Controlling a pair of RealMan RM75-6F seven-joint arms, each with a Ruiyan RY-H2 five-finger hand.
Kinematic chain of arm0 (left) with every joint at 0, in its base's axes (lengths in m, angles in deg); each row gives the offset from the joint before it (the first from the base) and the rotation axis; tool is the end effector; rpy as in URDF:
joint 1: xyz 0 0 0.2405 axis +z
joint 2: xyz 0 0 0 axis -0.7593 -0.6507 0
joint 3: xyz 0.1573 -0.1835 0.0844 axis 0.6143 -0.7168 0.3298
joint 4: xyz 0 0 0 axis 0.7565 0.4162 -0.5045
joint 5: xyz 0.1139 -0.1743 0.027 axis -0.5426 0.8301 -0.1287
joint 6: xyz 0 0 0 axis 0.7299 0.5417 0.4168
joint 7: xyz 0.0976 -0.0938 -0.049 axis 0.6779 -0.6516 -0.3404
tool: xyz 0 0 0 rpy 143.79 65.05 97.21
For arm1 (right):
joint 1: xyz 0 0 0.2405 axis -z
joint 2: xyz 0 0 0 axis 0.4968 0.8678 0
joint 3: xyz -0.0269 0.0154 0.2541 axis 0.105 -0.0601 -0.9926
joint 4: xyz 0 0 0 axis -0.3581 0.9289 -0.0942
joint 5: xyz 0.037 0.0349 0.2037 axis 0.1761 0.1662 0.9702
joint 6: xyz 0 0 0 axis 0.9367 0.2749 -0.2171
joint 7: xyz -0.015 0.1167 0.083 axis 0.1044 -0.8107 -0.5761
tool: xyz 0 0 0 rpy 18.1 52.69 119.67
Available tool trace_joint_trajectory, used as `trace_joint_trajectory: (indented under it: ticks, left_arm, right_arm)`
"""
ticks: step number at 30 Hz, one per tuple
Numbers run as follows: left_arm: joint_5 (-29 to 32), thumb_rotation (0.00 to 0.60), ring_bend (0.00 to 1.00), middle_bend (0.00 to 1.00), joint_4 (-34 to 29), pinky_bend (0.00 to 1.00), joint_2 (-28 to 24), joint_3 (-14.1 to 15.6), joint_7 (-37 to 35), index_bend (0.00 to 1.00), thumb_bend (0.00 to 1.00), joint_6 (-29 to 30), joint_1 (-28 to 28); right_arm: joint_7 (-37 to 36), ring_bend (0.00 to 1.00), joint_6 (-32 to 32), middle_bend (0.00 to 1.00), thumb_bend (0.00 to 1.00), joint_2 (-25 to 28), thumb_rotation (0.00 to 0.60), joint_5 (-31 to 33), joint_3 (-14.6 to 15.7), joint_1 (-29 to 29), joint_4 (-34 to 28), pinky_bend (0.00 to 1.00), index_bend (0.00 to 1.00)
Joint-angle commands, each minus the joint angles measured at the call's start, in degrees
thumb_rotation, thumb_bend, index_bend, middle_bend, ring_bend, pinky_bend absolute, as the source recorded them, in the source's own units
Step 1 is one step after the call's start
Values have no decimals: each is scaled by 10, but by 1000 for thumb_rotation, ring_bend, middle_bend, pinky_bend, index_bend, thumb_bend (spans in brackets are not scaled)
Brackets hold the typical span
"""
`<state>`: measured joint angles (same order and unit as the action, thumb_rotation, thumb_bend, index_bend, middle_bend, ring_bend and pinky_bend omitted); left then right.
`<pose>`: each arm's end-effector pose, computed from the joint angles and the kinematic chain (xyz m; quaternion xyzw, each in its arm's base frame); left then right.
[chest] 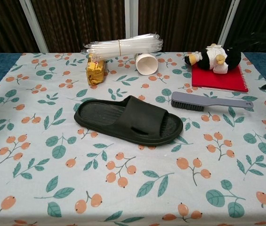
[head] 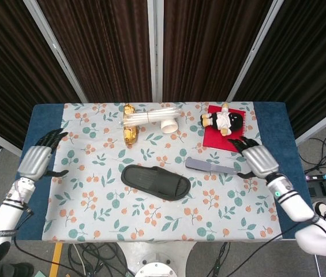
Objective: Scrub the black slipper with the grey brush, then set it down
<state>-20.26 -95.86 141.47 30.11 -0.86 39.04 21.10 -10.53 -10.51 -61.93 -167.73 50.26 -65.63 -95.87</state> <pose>-0.2763 0.3079 0.1131 -0.6341 -0.4318 -0.4233 0.4819 -0.2579 -0.3400 0.1033 0.7401 -0.3668 0.3423 0.4478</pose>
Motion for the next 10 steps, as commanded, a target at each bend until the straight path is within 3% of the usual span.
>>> trace_joint_trajectory:
  ticks: [1, 5, 10]
  left_arm:
    - [23, 600, 17, 132, -31, 149, -19, 19, 64, 128, 53, 85, 70]
    - [20, 600, 17, 132, -52, 148, -22, 36, 97, 129, 53, 154, 131]
    - [5, 600, 17, 132, -79, 148, -15, 52, 118, 129, 52, 210, 186]
  right_arm:
    - [9, 113, -109, 188, 186, 77, 600, -5, 21, 95, -62, 223, 0]
    - [38, 110, -203, 173, 195, 98, 600, -3, 30, 168, -94, 218, 0]
    - [57, 108, -275, 169, 195, 96, 600, -17, 44, 230, -122, 211, 0]
